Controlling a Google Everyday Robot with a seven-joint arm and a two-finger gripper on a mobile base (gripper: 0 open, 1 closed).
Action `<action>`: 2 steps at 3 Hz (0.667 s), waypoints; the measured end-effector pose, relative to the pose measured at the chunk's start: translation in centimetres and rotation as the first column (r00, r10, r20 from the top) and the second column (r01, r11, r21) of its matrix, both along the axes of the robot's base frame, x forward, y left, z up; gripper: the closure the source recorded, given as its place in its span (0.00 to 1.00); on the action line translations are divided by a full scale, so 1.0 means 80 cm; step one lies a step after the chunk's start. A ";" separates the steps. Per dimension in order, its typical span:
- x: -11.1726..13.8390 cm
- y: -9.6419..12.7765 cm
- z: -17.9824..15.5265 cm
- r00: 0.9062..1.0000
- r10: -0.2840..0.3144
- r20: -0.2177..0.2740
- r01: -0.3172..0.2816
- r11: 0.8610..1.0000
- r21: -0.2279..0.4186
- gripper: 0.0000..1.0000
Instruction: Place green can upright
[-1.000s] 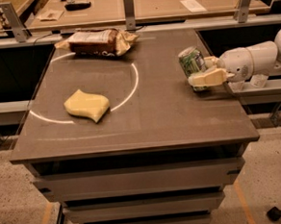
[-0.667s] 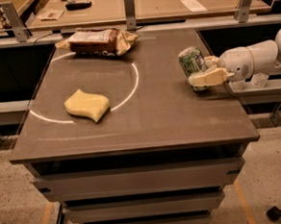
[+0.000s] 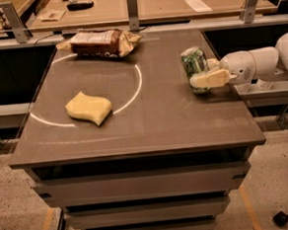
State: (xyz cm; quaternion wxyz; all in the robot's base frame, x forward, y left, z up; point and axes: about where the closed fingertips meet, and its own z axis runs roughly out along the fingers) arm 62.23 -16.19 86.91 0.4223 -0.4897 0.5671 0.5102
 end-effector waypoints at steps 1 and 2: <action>-0.003 0.007 0.001 0.992 0.093 -0.088 -0.075 0.980 0.185 1.00; -0.001 0.007 0.004 0.990 0.099 -0.099 -0.077 0.975 0.210 1.00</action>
Offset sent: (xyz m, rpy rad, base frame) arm -0.0020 0.0055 0.0011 0.1561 0.0813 0.0722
